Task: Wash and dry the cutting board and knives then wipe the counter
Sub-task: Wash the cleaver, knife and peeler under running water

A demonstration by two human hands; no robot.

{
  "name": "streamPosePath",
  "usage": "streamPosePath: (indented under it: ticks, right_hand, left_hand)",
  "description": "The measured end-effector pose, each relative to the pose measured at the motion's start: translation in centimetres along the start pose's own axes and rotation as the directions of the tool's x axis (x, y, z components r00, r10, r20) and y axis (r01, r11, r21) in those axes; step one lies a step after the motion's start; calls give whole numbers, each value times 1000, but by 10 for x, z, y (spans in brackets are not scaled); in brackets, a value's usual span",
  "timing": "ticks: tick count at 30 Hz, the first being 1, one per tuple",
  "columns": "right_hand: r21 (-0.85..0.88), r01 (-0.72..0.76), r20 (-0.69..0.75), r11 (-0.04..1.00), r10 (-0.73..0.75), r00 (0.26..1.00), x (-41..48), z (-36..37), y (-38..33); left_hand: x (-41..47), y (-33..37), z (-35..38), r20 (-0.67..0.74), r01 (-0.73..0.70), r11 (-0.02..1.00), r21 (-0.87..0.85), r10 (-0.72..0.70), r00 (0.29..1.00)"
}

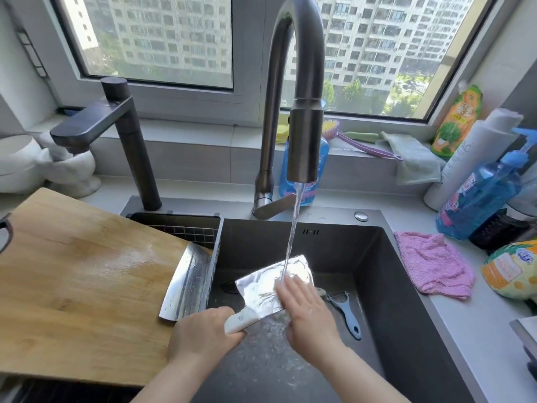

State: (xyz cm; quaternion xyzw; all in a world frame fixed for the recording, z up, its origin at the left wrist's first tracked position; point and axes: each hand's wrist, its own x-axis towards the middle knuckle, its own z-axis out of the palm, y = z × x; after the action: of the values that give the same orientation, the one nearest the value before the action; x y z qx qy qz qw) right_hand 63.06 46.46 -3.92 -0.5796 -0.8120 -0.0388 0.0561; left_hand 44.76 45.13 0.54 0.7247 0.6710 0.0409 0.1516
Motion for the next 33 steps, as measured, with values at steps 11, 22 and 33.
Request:
streamPosePath:
  ticks: [11,22,33]
  right_hand:
    - [119,114,-153,986,-95,984,-17,4,-19]
    - [747,-598,659,-290,207,723,29,-42,-70]
    - [713,-584,644,-388,33,764,80,-36,-101]
  left_hand:
    - [-11,-1,-1,-38,62,998,-33,-63,997]
    - [-27,-22,-18,-95,217,968,-127,-230,969]
    - [-28,-69,-40,231,316,802,-507,-227,946]
